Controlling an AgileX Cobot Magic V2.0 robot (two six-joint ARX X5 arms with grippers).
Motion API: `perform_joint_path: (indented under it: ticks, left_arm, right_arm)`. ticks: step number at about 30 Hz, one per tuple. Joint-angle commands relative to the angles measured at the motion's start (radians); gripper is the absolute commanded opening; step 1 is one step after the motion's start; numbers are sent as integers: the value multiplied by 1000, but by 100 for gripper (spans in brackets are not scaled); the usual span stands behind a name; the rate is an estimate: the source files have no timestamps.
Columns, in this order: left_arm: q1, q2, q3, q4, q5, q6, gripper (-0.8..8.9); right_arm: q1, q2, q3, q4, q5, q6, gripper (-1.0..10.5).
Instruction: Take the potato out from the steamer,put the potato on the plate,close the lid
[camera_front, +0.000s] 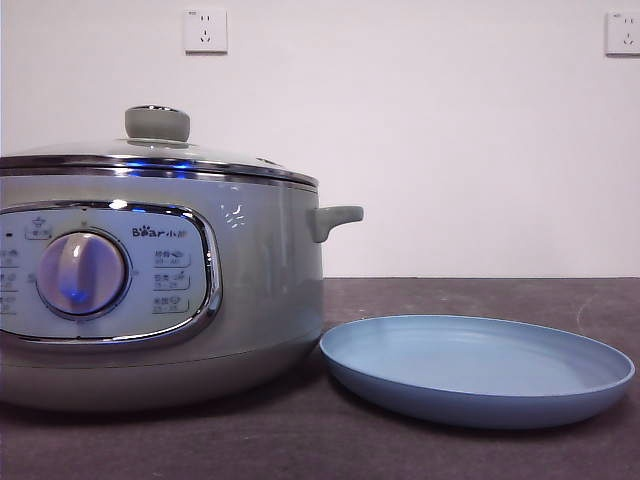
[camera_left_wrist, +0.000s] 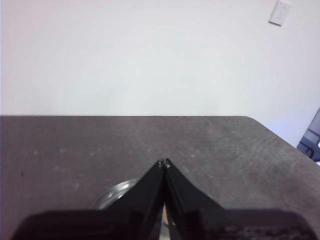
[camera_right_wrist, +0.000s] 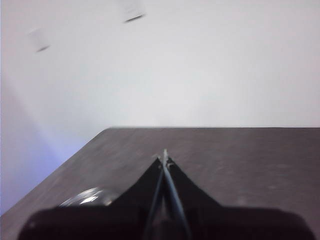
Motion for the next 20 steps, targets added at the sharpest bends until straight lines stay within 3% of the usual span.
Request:
perform_joint_path:
  ticks: [1,5,8,12,14,20]
  left_arm:
    - [-21,73,97,-51,2,69,-8]
    - [-45,163,204,-126,14,107,-3]
    - [-56,219,257,-160,51,109,13]
    - [-72,274,278,-163,77,106,292]
    - [-80,300,278,-167,76,103,358]
    - [-114,378,278,-166,71,106,355]
  right_arm:
    - [13,57,75,-47,-124,-68,-16]
    - [30,127,145,-76,-240,-74,51]
    - [54,164,172,-77,-256,-74,225]
    - [78,190,179,-76,-251,-74,457]
    - [86,196,179,-76,-248,-75,473]
    - [107,200,179,-76,-204,-84,473]
